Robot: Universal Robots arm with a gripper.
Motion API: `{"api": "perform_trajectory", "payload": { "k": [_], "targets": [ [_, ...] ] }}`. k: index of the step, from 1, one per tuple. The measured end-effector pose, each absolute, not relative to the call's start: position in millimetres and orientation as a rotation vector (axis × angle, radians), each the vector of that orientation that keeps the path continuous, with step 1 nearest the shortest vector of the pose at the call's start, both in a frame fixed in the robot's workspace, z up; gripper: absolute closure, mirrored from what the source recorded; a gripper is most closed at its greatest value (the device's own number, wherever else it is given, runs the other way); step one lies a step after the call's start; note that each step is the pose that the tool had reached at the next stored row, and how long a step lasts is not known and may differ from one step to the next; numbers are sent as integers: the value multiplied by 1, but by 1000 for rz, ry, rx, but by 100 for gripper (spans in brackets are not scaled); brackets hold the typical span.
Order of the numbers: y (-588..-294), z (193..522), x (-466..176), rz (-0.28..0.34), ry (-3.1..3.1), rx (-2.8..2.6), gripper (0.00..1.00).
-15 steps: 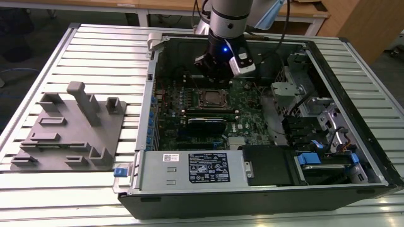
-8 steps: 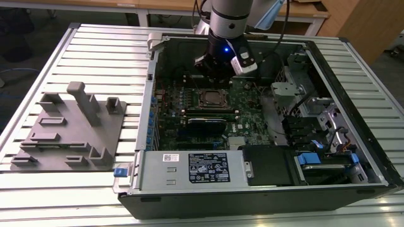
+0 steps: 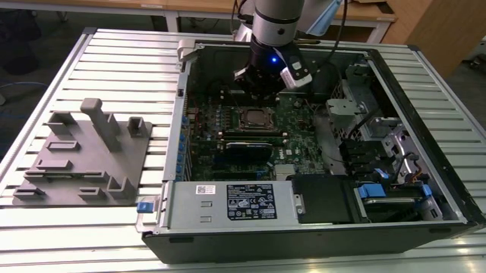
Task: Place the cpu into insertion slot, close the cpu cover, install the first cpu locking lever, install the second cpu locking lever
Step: 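Close the cpu cover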
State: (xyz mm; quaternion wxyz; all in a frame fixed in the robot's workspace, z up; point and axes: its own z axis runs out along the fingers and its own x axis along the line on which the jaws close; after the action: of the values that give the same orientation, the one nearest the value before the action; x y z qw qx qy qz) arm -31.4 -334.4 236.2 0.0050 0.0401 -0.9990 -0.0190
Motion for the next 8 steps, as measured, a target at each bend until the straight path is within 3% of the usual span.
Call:
{"api": "perform_trajectory", "payload": {
  "k": [8],
  "targets": [
    [-334, 236, -31, -59, -3119, 258, 90]
  ]
}}
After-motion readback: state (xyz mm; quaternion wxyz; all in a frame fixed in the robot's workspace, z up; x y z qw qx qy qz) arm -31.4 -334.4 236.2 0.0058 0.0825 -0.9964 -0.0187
